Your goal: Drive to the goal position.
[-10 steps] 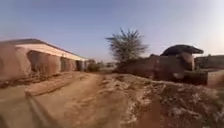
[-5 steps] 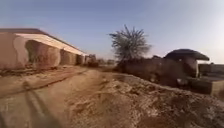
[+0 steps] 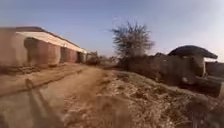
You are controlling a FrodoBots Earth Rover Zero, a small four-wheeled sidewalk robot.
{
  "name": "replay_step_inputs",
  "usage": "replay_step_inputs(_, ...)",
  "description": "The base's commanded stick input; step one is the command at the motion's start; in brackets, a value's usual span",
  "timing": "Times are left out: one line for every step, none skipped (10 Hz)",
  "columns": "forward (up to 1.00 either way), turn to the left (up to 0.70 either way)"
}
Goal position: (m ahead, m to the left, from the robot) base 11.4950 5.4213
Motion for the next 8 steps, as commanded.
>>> replay_step_inputs(0.70, 0.00)
replay_step_inputs(0.70, 0.00)
replay_step_inputs(0.70, 0.00)
replay_step_inputs(0.70, 0.00)
replay_step_inputs(0.70, 0.00)
replay_step_inputs(0.70, 0.00)
replay_step_inputs(0.70, 0.00)
replay_step_inputs(0.70, 0.00)
